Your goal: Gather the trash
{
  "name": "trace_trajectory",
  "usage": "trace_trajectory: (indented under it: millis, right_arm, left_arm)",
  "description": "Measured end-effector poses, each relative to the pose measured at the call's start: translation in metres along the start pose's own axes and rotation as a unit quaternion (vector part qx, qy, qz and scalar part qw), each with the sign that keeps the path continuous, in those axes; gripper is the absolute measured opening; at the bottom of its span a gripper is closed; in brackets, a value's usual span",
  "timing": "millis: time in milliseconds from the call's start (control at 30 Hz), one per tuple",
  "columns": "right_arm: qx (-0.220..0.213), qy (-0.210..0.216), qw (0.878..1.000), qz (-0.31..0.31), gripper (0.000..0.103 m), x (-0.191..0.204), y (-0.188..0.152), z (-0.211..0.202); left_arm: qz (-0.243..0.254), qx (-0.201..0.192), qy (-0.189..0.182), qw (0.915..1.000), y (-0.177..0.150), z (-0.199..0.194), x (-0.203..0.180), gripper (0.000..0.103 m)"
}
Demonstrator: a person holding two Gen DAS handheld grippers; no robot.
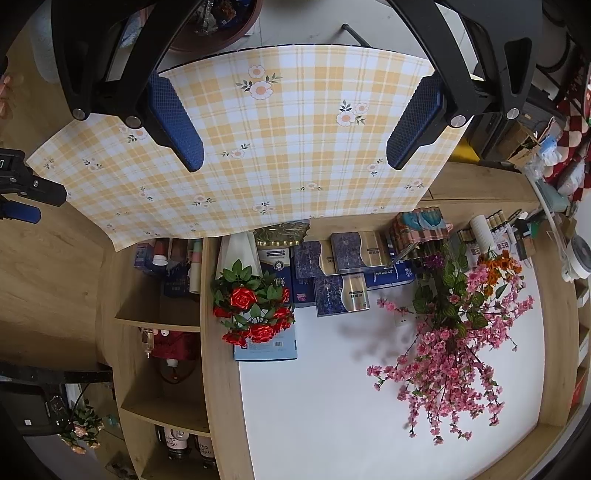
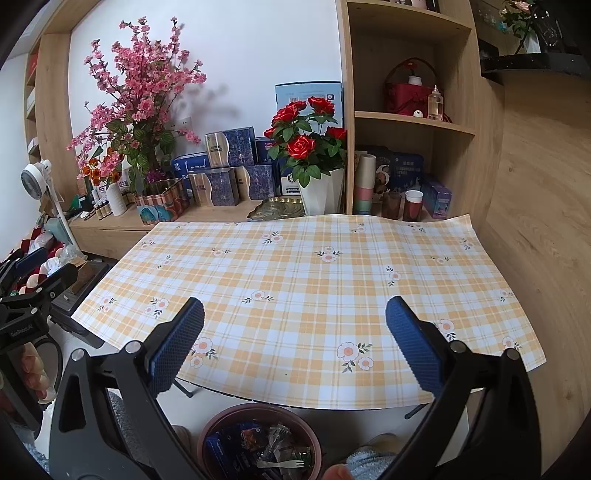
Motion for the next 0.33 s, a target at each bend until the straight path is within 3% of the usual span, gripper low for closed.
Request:
trace_trajectory:
  millis: [333]
  right_arm:
    - [0.0, -0.001, 1.0, 0.0, 0.097, 0.0008, 0.0002, 0.0001]
  left_arm:
    - [0.006, 0.0, 0.005, 1.0, 0.0018, -0.0008, -0.001, 0.097]
Point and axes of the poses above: each gripper's, at about its wrist camera, not at the fingertips, and z roughly the way its jaws point, x to its left, y to its top, the point moved 5 cm from there along z, roughly the way its jaws point, and after that the axes turned 13 degrees about y, right-handed, at the moved point
